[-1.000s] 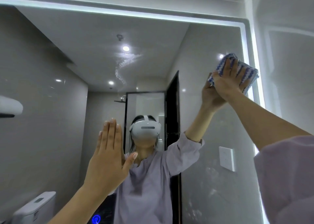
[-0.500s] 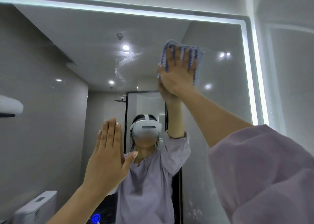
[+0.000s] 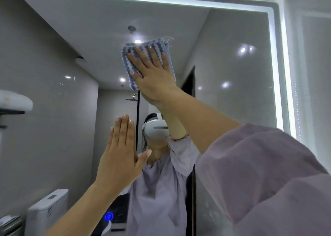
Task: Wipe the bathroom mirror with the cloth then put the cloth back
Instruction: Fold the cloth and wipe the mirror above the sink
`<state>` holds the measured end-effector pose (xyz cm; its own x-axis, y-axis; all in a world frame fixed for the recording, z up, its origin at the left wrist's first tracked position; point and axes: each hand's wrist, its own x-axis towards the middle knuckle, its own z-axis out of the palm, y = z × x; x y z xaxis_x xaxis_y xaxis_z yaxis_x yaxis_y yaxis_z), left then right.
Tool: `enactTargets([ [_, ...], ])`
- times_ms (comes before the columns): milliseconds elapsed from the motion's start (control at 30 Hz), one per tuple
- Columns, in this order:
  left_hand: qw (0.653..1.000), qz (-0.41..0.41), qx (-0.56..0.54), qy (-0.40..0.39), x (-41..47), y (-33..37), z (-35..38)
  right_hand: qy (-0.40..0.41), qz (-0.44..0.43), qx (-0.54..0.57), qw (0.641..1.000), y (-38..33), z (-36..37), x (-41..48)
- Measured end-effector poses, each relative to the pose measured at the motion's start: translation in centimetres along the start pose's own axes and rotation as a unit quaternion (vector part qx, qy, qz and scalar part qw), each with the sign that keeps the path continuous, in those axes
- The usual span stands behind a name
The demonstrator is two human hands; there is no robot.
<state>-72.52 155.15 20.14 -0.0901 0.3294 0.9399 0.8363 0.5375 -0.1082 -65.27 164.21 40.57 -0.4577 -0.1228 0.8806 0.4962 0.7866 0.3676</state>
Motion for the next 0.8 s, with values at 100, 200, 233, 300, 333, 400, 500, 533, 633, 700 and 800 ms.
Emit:
enactTargets([
  [100, 1.0, 0.0, -0.007, -0.002, 0.0, 0.0, 0.0, 0.005, 0.006, 0.0, 1.0, 1.2, -0.2, -0.4],
  [200, 1.0, -0.002, -0.013, -0.005, -0.1, 0.0, 0.0, 0.011, 0.03, 0.006, 0.999, 2.5, -0.5, -0.9],
  [233, 1.0, -0.002, -0.014, -0.006, -0.1, 0.0, 0.0, 0.009, 0.034, 0.006, 0.999, 2.9, -0.6, -1.0],
  [300, 1.0, -0.001, -0.014, -0.006, 0.0, 0.0, -0.1, 0.007, 0.039, 0.004, 0.999, 3.8, -0.8, -1.1],
  [333, 1.0, 0.0, -0.014, -0.006, 0.0, 0.0, -0.1, 0.008, 0.046, 0.003, 0.999, 4.4, -0.9, -1.2],
  [400, 1.0, 0.0, -0.014, -0.006, 0.0, 0.1, -0.2, 0.018, 0.067, 0.003, 0.998, 5.9, -0.9, -1.5],
  [500, 1.0, 0.002, -0.013, -0.006, 0.0, 0.0, -0.2, 0.034, 0.102, 0.012, 0.994, 9.2, -1.0, -2.5],
  [533, 1.0, 0.002, -0.013, -0.005, 0.0, 0.0, -0.2, 0.038, 0.117, 0.016, 0.992, 10.4, -1.1, -3.0],
  [633, 1.0, 0.003, -0.013, -0.001, -0.1, 0.1, -0.3, 0.04, 0.164, 0.018, 0.986, 14.2, -1.3, -4.7],
  [700, 1.0, 0.004, -0.014, 0.001, -0.1, 0.2, -0.3, 0.039, 0.198, 0.017, 0.979, 16.5, -1.4, -6.0],
  [800, 1.0, 0.005, -0.019, 0.003, -0.1, 0.3, -0.4, 0.041, 0.251, 0.016, 0.967, 19.4, -1.7, -8.2],
])
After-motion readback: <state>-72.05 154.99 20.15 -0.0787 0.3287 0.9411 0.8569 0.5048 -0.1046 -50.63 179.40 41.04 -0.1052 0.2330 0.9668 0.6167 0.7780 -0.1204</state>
